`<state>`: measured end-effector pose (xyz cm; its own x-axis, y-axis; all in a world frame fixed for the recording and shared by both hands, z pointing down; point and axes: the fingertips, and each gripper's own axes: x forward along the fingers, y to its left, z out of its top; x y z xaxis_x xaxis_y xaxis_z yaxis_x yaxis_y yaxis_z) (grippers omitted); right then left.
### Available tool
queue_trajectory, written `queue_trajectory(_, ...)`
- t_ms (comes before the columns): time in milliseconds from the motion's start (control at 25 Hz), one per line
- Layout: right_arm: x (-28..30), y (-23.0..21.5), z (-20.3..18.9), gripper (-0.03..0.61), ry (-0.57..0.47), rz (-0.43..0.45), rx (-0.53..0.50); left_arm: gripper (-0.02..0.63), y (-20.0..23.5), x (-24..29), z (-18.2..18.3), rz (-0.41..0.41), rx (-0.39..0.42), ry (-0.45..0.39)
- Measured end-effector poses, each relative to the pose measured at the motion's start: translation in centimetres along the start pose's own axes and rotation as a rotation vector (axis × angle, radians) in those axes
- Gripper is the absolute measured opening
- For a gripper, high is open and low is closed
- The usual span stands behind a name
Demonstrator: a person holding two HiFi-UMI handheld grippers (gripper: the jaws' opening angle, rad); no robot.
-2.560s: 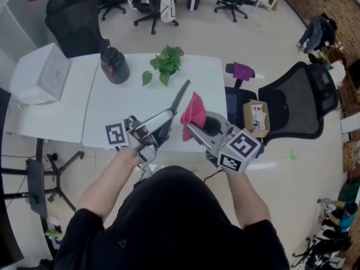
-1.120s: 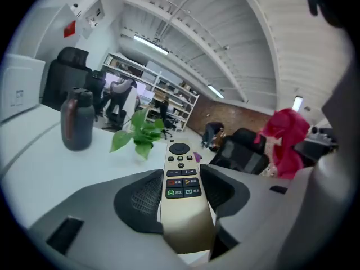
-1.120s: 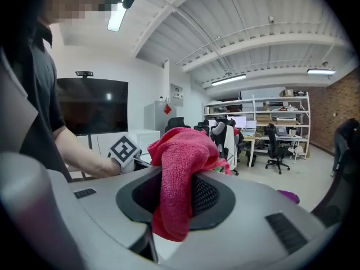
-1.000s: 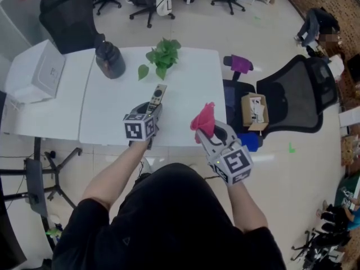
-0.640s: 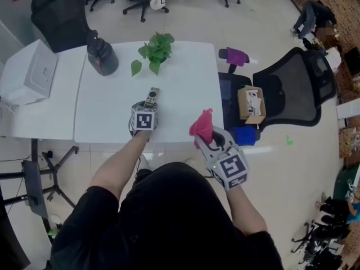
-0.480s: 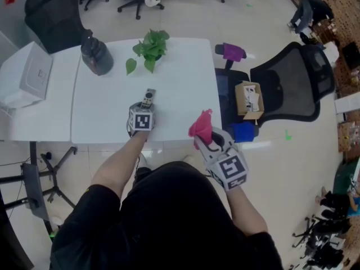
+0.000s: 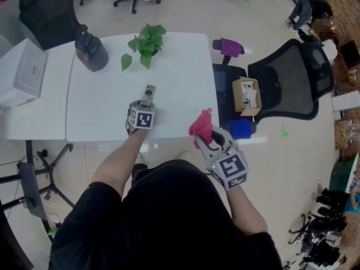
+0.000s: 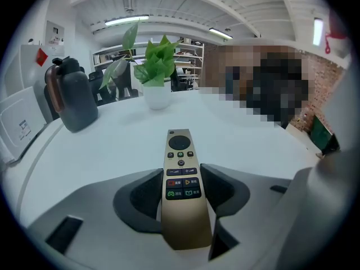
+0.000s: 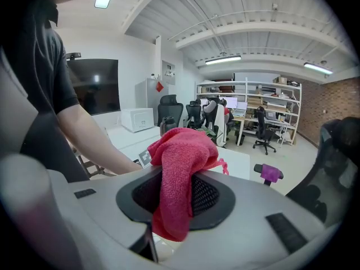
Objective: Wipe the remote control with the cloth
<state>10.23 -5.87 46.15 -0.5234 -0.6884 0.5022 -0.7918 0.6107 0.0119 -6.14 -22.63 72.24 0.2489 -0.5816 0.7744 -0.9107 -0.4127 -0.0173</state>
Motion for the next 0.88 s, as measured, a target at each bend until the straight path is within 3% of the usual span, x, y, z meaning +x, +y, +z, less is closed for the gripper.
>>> queue_trajectory(200,0.1,0.1,0.1,0.107,0.006,-0.004,0.016,0.217,0.0,0.0,0.1,-0.003,0.012,0.009)
queue_trajectory(400,0.4,0.0,0.4,0.109,-0.003,-0.002,0.024,0.265,0.1,-0.8,0.3,-0.010,0.040,-0.004)
queue_trajectory(880,4.7,-2.0,-1.2,0.110,0.048,-0.016,0.014,0.265,-0.6,-11.5,5.6,-0.089,0.037,-0.288)
